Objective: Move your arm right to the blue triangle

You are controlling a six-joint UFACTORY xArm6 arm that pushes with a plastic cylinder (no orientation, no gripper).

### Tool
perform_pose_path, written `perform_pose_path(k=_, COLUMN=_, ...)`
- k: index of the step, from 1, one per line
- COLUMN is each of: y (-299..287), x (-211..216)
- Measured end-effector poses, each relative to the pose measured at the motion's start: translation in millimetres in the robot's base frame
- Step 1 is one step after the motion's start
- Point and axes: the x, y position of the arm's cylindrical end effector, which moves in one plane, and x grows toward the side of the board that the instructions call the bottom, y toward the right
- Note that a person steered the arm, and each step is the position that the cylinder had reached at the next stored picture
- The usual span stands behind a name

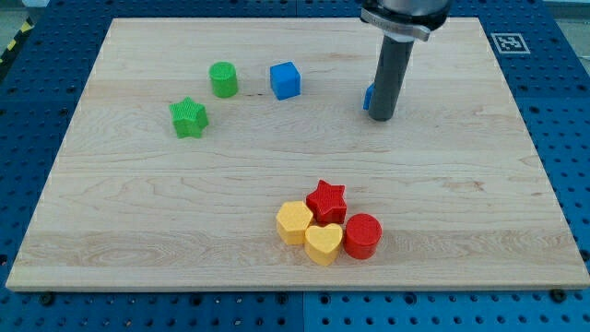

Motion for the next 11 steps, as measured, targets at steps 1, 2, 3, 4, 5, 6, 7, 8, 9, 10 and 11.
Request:
perform_pose_path(k=1, y=0.0, x=-10.2)
perform_pose_path(k=2, y=8.0, x=-4.8)
perform_pose_path(k=3, y=42.1, x=0.9)
perform_pose_path(k=4, y=56.4, x=-12.4)
perform_pose_path(k=5, y=56.4, x=-29.8)
perform_pose_path(k=6, y=56.8, x=-34.0)
perform_pose_path(k=7, y=61.5, x=-46.6)
perform_pose_path(k=8, y=61.5, x=-48.5)
perform_pose_path(k=9, y=61.8, x=-48.4)
perform_pose_path(k=10, y=62.8, x=-41.7)
perform_pose_path(k=11, y=49.6, x=-34.3)
